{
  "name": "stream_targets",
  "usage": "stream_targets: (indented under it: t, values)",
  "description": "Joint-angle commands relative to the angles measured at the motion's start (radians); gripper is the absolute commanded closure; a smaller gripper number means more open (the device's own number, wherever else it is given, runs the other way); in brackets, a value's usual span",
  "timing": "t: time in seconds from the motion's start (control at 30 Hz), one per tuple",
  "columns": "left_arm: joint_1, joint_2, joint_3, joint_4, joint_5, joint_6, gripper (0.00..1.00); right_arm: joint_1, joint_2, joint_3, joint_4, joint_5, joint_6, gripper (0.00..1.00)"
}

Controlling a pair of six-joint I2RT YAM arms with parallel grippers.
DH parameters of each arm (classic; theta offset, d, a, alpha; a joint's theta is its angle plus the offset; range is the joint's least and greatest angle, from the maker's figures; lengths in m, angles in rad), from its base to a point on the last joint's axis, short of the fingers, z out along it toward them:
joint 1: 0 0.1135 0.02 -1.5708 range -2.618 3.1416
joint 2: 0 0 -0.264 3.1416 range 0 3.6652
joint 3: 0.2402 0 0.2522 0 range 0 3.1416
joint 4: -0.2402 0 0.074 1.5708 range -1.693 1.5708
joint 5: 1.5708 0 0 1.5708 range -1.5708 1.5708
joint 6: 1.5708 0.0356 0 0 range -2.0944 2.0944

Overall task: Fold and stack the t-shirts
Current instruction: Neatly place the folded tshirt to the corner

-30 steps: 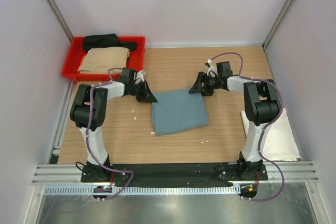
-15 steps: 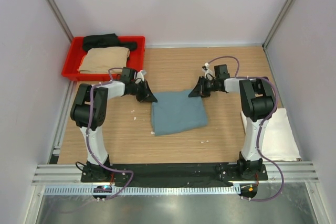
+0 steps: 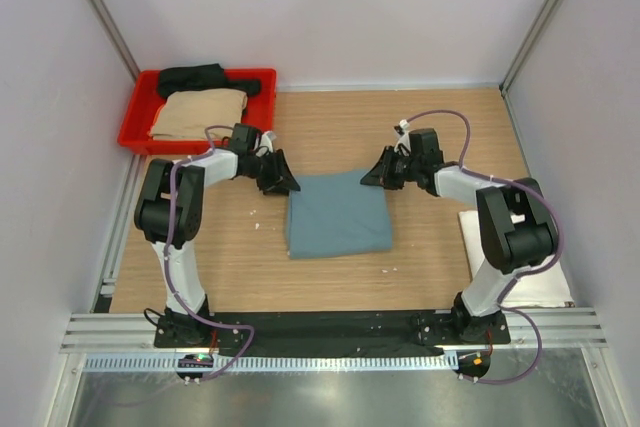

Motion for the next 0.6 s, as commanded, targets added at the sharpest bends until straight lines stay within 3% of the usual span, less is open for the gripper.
stream_targets:
  t: [0.0,0.13,0.37,0.57]
  values:
    - [0.010,-0.031,0.061,-0.046,-0.096,0.008,0.52,0.040,-0.100,-0.017,0.016,0.184,0.093,0.98]
    - [0.010,-0.056,0.134,-0.190,-0.205,0.004,0.43,0.067,-0.156,0.002,-0.104,0.373,0.141,0.98]
    - [0.006,-0.130,0.181,-0.414,-0.377,-0.032,0.41,0.113,-0.137,0.087,-0.286,0.709,0.231,0.98]
    - [-0.013,-0.257,0.119,-0.459,-0.417,-0.032,0.41,0.121,-0.148,0.123,-0.368,0.911,0.280,0.98]
